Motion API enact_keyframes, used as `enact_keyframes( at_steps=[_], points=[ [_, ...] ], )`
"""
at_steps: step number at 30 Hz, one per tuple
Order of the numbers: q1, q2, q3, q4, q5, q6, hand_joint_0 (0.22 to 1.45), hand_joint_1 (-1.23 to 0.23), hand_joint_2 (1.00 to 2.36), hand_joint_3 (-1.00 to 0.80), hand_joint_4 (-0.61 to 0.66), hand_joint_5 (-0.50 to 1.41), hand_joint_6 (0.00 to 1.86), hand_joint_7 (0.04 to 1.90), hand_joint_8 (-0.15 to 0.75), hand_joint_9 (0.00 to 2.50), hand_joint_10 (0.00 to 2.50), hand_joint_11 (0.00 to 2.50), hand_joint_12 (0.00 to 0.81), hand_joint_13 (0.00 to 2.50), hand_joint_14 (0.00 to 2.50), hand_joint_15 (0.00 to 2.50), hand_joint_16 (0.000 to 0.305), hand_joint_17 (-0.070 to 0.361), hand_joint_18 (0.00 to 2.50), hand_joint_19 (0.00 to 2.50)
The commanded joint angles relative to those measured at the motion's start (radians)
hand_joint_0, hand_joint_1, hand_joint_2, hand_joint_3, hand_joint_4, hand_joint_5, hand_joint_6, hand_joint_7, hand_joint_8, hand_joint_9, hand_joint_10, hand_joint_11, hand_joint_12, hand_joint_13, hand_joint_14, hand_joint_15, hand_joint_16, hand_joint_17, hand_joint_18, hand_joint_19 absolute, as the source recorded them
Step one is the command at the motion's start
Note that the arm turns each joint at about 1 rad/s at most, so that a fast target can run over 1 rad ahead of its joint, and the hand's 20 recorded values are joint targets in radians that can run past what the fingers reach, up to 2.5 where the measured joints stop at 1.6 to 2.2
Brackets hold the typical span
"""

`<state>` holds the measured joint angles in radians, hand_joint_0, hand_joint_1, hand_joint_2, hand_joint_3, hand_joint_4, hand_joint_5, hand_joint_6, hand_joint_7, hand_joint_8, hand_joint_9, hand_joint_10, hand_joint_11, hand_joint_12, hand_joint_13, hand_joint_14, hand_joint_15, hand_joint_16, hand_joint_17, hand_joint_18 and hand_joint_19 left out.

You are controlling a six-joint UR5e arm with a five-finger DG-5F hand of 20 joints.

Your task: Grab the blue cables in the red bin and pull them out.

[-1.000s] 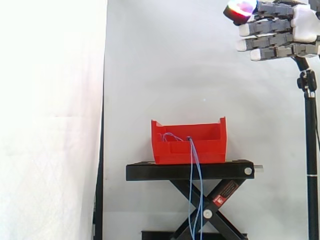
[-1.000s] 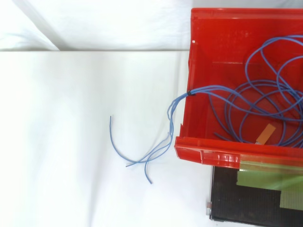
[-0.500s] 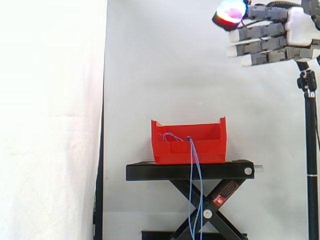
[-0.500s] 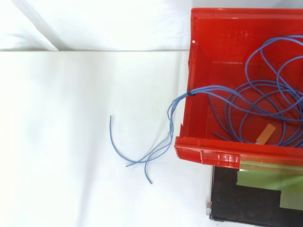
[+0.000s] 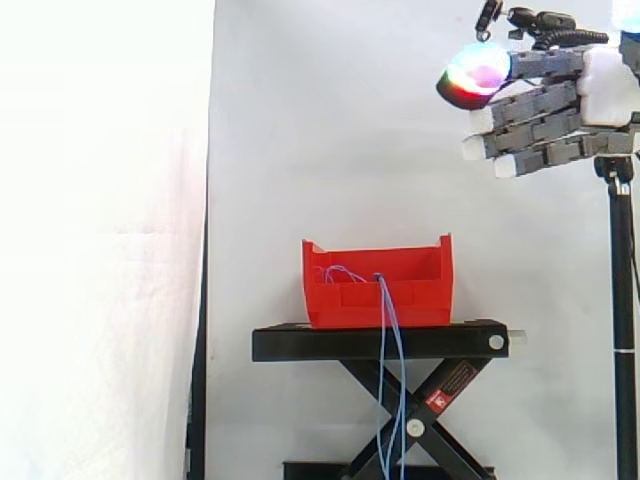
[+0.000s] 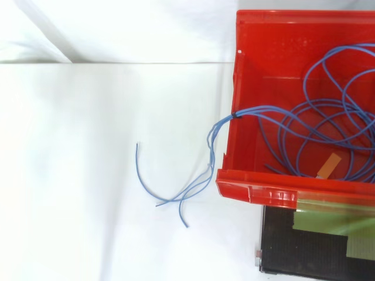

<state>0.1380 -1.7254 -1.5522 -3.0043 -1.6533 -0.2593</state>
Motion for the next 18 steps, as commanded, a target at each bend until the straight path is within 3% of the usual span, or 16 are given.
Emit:
enact_keyframes(
  at_steps=[1,4,5,7,13,18],
  points=[
    [-0.003,0.0,0.0,-0.013,-0.039,-0.01,0.78,-0.71,1.0,-1.0,0.18,0.32,0.01,0.19,0.225,0.37,0.01,0.17,0.311,0.13,0.01,0.22,0.044,0.1,0.06,0.4],
    [-0.001,0.0,0.0,-0.038,-0.036,-0.037,0.78,-0.71,1.0,-1.0,0.18,0.32,0.01,0.19,0.225,0.37,0.01,0.17,0.312,0.13,0.01,0.22,0.044,0.1,0.06,0.4],
    [0.005,-0.003,0.0,-0.031,0.001,-0.05,0.78,-0.71,1.0,-1.0,0.18,0.32,0.01,0.19,0.226,0.37,0.0,0.18,0.312,0.13,0.01,0.22,0.044,0.1,0.06,0.4],
    [0.009,-0.022,0.0,-0.018,0.024,-0.053,0.78,-0.71,1.0,-1.0,0.18,0.32,0.01,0.19,0.226,0.37,0.0,0.18,0.311,0.13,0.01,0.22,0.044,0.1,0.06,0.4],
    [0.014,-0.095,0.0,0.05,0.015,-0.054,0.78,-0.71,1.0,-1.0,0.18,0.32,0.01,0.2,0.226,0.37,0.01,0.18,0.31,0.13,0.01,0.22,0.044,0.1,0.06,0.4],
    [0.022,-0.099,0.0,0.096,0.018,-0.065,0.78,-0.71,1.0,-1.0,0.18,0.32,0.01,0.19,0.226,0.37,0.0,0.17,0.311,0.13,0.01,0.21,0.044,0.1,0.06,0.4]
  ],
)
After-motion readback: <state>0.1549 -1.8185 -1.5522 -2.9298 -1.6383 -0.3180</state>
